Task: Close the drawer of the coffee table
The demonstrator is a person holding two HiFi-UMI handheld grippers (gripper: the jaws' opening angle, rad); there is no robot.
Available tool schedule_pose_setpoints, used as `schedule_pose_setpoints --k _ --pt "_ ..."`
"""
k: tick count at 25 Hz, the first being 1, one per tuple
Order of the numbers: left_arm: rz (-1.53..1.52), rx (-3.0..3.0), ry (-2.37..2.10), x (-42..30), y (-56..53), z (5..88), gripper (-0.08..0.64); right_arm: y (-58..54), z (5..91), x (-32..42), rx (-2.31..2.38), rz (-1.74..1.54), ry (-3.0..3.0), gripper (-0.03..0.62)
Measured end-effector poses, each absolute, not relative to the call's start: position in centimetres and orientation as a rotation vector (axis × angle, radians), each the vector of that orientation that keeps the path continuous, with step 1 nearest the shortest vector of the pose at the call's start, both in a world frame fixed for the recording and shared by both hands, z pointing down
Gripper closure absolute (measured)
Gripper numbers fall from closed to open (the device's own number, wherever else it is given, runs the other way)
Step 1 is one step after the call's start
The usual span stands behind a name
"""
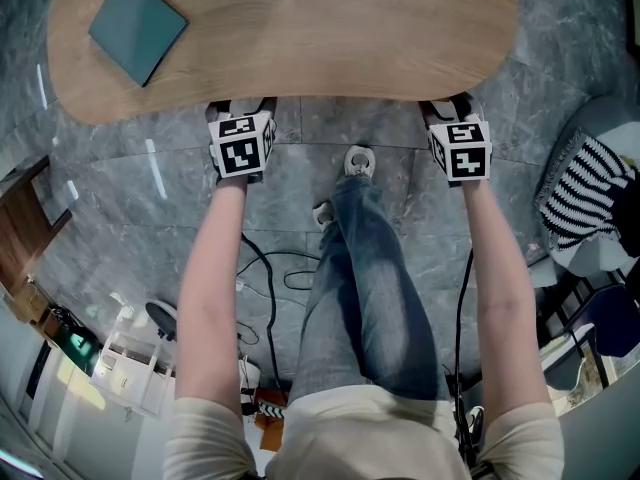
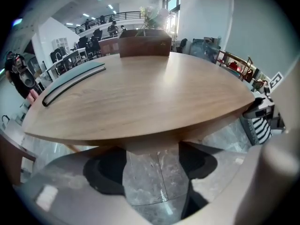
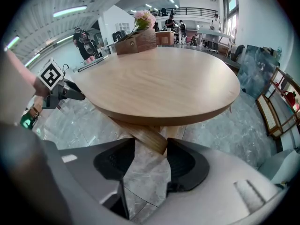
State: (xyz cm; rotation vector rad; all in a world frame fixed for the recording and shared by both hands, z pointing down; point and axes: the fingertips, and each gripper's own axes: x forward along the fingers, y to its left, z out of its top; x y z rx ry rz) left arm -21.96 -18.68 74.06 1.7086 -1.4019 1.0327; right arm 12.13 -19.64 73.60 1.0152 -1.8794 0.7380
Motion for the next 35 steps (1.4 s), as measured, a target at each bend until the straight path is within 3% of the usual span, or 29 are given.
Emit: schedule_pose_setpoints --k 11,17,21,27,35 --pt "0.970 1.681 -1.479 -22.1 -18.3 73.7 0.209 -19.3 73.5 12.6 1.093 0.804 -1.866 0.376" --pt "0.856 1.679 -1.517 -21.6 -16.6 72.4 0.250 -17.9 72.5 13.2 1.150 0.786 -1.869 0.415" --pt "0.766 1.672 -1.544 -20.9 -15.4 71.3 0.346 -16.8 71.4 13.1 1.178 0.797 -1.897 0.492" --pt "0.668 1.672 -1.559 -19.9 -13.9 69.5 0.465 -15.5 69.4 12.1 1.215 0.797 -1.941 0.536" --pt "0.601 1.710 -1.558 -18.9 -11.9 66.7 0.554 -13.1 66.2 10.1 1.271 0.814 -2.000 0.592"
